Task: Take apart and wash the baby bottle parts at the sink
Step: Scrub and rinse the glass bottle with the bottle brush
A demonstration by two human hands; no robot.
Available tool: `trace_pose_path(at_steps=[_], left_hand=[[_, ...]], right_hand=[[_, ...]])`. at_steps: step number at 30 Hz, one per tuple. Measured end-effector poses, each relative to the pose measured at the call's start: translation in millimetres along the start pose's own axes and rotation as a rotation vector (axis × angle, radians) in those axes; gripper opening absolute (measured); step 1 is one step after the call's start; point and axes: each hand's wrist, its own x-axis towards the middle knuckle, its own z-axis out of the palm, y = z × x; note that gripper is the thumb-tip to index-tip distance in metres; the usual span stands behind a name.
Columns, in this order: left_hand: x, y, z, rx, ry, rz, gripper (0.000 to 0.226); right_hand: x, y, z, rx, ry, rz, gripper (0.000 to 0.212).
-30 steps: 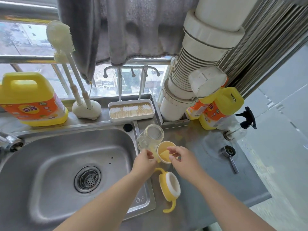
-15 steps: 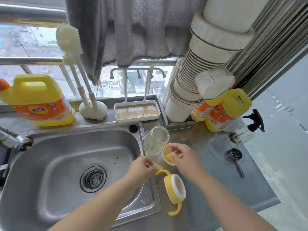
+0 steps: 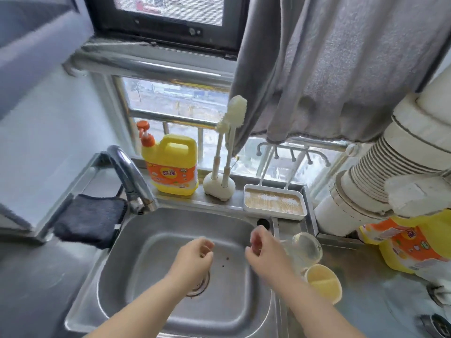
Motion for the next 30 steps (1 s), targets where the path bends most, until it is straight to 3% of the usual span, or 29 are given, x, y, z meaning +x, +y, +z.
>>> trace_pose_path(at_steps=[4,7,9,14,16,25,30], left_hand=[[-1.1,-26.8,-49.8,0.045,0.08,-0.036,0.014],[-1.1,-45.6,-76.7,0.068,0.08,-0.048,0.015],[-0.4,-51.2,-89.0,0.085,0.086,-0.021,0.016],[6.0,-42.8,-102.4,0.117,0.014,0.098,0.017],[10.7,-38.2,-104.5,0.119,-0.015,0.132,0.017],[18.3,-41.3,-101.0,0.138,-0.082,0.162,0.021],[23.0,-33.5,-95.3,0.122,-0.086,0.187,0.021]], right_hand=[[21.0,-23.9,34.1,-0.092,-0.279,0.021,0.021],[34.1,-28.4,52.1,-0.198,-0.511,0.083,0.057],[43.6,-40.8,49.4,-0.216,-0.447,0.065,0.061],[100.1,-84.3,2.3,0.035,0.097,0.055,0.045],[124.0,-101.9,-18.8,0.074,0.208,0.045,0.044],[159.7,-109.7,-28.1,0.039,0.175,0.004,0.03],[167.1,-111.2,-30.1,0.026,0.257,-0.057,0.013]])
